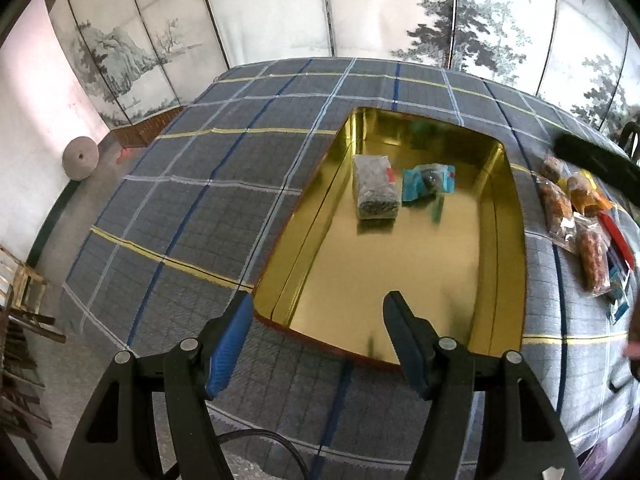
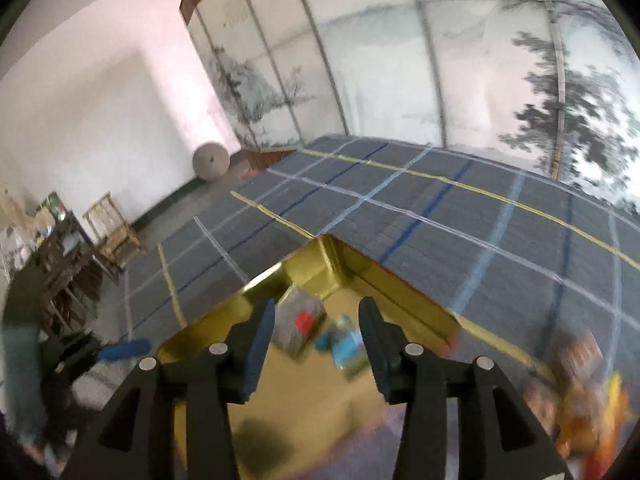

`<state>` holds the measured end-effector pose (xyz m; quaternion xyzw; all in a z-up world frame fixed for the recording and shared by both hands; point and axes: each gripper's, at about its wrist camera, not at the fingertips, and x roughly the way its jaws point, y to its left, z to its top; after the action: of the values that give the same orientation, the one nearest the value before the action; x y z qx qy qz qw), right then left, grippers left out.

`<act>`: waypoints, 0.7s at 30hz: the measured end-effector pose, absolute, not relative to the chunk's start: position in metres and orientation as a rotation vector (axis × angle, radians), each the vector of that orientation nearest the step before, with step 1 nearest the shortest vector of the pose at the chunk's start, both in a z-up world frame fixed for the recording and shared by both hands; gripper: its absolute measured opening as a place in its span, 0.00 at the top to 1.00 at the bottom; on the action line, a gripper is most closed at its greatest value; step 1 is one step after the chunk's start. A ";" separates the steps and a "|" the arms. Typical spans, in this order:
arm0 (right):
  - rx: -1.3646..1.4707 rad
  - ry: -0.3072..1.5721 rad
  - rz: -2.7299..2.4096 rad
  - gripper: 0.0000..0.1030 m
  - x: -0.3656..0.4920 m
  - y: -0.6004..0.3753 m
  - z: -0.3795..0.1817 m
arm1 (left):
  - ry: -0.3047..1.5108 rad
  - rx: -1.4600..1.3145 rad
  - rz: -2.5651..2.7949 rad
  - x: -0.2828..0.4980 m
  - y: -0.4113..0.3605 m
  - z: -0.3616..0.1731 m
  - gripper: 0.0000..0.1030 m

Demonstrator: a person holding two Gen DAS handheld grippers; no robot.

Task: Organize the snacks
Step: 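Place the blue-wrapped candy into the tin with the right gripper, then grasp the bag of twisted fried snacks with the left gripper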

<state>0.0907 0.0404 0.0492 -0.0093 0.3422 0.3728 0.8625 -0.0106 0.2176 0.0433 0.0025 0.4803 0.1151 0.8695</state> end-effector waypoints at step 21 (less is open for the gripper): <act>0.105 0.750 0.093 0.49 -0.020 -0.276 -0.028 | 1.206 -0.093 -0.300 0.046 0.038 0.030 0.38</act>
<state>-0.0199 -0.2761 -0.0285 0.0514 0.3661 0.0451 0.9281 0.0463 0.0378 0.0305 -0.0434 0.5649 -0.1403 0.8120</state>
